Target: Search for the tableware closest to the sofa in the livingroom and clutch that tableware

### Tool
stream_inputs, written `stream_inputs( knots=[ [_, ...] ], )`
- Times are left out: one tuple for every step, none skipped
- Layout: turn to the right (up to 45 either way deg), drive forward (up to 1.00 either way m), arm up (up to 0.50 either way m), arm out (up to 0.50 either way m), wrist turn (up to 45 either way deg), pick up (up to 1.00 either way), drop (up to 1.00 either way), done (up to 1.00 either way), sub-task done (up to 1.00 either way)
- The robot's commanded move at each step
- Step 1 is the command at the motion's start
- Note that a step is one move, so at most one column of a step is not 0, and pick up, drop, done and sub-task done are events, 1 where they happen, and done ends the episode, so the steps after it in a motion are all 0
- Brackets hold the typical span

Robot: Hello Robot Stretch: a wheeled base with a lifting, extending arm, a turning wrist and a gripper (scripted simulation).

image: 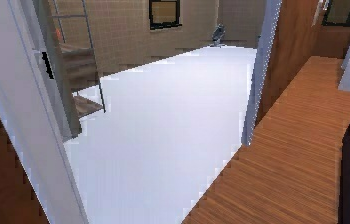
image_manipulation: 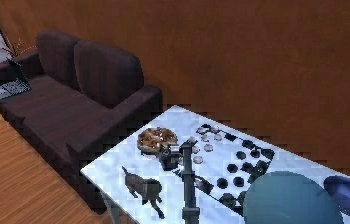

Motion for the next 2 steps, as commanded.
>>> stream_inputs(
  knots=[
    [0.0, 0.00, 0.10, 0.00, 0.0, 0.00, 0.00, 0.00, 0.00],
    [0.0, 0.00, 0.00, 0.00, 0.0, 0.00, 0.00, 1.00, 0.00]
  ],
)
